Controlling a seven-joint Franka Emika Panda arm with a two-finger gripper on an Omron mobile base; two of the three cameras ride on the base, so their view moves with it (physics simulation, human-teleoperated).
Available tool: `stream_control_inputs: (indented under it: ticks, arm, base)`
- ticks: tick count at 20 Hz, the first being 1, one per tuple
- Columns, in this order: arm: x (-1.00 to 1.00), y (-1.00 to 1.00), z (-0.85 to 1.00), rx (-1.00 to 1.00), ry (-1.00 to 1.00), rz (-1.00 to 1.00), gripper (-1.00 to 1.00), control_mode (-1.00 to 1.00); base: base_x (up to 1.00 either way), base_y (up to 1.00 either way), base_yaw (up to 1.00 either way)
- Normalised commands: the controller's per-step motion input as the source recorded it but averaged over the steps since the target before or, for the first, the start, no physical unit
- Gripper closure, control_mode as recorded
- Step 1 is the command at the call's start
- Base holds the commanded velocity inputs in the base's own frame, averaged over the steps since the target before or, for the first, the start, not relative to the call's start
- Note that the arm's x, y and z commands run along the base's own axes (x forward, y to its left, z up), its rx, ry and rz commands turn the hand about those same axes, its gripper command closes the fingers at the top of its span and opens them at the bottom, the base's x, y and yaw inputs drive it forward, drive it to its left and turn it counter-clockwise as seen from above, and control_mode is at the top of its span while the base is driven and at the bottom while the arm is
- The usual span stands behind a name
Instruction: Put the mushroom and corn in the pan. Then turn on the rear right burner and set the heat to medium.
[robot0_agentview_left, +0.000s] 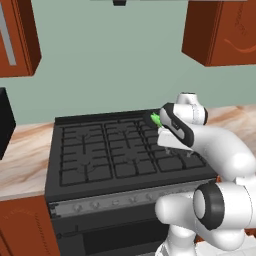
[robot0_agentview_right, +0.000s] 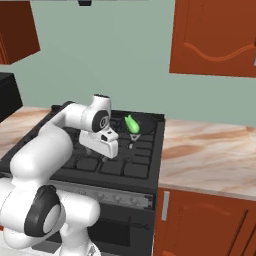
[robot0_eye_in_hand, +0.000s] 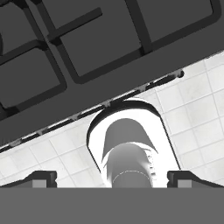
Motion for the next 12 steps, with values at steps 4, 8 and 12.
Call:
stream_control_inputs:
  ticks: [4, 8, 12]
  arm:
    - [0.00, 0.00, 0.00, 0.00, 0.00, 0.00, -1.00, 1.00]
    - [0.00, 0.00, 0.00, 0.00, 0.00, 0.00, -1.00, 1.00]
    - [0.00, 0.00, 0.00, 0.00, 0.00, 0.00, -1.00, 1.00]
  base:
    - [0.00, 0.64, 0.02]
    - [0.00, 0.62, 0.03]
    - [0.09, 0.41, 0.05]
